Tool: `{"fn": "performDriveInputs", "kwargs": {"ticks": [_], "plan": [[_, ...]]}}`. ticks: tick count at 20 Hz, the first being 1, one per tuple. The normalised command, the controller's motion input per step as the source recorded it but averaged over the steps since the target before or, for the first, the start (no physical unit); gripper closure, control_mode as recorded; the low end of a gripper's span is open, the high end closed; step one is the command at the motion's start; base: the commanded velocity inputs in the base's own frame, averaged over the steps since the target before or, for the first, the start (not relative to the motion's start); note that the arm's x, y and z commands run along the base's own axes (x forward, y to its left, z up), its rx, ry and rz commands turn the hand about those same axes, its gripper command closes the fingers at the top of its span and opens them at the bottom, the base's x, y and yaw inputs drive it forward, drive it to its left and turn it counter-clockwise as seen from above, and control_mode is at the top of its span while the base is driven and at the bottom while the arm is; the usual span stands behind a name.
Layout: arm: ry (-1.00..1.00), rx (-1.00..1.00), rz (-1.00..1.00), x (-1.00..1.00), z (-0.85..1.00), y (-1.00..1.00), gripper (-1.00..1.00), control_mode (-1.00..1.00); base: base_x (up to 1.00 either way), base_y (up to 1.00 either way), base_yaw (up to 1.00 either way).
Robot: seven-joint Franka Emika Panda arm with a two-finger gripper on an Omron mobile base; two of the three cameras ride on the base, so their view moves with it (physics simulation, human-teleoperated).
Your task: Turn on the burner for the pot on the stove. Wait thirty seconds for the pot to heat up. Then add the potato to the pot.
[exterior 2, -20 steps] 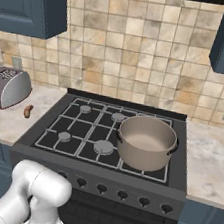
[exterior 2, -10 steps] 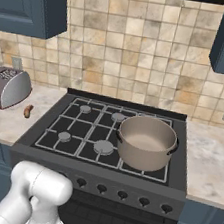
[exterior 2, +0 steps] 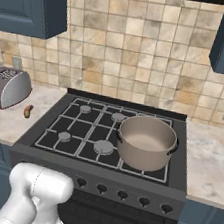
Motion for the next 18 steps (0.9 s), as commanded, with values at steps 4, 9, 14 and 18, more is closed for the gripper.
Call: {"fn": "performDriveInputs", "kwargs": {"ticks": [4,9,14,18], "plan": [[0.00,0.00,0.02,0.20,-0.06,-0.18,-1.00,-1.00,0.00,0.00,0.00],[-0.04,0.00,0.00,0.01,-0.04,-0.34,-1.00,-1.00,0.00,0.00,0.00],[-0.04,0.00,0.00,0.12,-0.03,-0.08,-1.00,-1.00,0.00,0.00,0.00],[-0.05,0.00,0.00,0.27,-0.06,0.08,-1.00,-1.00,0.00,0.00,0.00]]}}
